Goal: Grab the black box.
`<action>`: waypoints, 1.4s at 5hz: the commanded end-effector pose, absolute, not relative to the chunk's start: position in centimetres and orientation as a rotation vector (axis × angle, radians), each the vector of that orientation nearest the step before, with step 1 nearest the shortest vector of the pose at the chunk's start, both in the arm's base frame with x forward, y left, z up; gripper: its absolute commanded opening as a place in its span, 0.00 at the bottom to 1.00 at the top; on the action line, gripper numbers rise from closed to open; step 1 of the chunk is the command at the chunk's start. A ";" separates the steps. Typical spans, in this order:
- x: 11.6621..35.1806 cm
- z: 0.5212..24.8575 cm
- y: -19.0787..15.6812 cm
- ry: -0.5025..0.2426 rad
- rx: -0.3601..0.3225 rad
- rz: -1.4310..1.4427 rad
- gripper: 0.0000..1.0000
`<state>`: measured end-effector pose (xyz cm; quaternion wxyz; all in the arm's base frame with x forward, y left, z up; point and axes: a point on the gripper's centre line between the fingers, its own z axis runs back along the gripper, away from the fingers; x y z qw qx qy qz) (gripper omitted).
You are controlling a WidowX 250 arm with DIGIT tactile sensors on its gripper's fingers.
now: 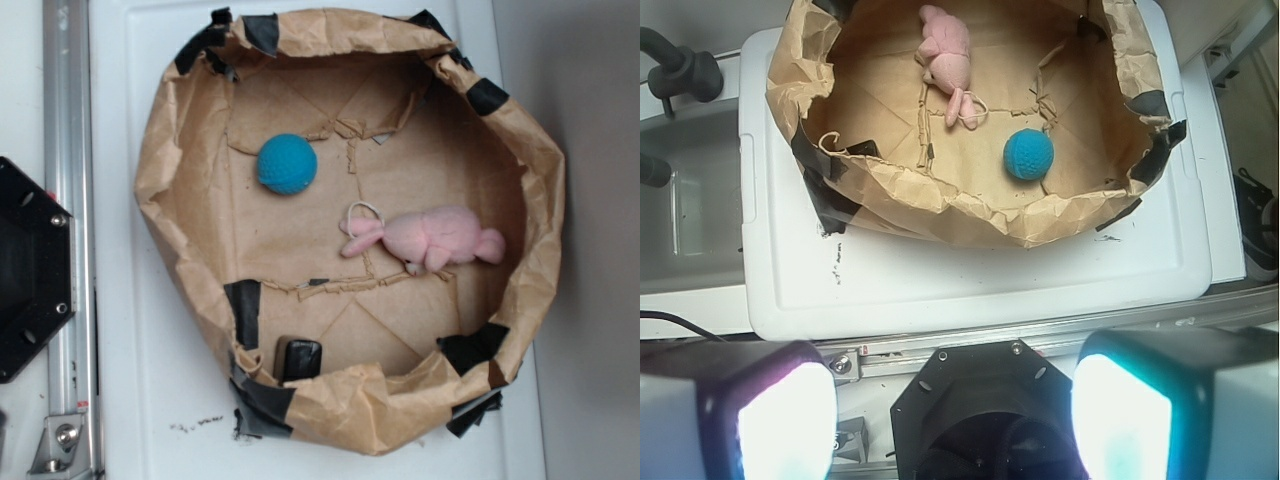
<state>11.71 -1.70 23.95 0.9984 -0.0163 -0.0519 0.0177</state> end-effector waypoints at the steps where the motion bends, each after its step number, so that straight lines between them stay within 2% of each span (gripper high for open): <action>1: 11.7 24.0 -1.7 -0.104 -0.033 0.035 1.00; 2: 15.6 22.5 -0.4 -0.041 -0.026 0.104 1.00; 3: 20.1 19.8 0.4 0.010 -0.010 0.262 1.00; 4: 24.2 16.1 0.9 0.044 -0.148 0.496 1.00; 5: 27.0 12.2 1.8 0.099 -0.275 0.749 1.00; 6: 27.5 8.4 2.5 0.237 -0.369 0.916 1.00; 7: 26.8 5.3 0.5 0.382 -0.477 0.908 1.00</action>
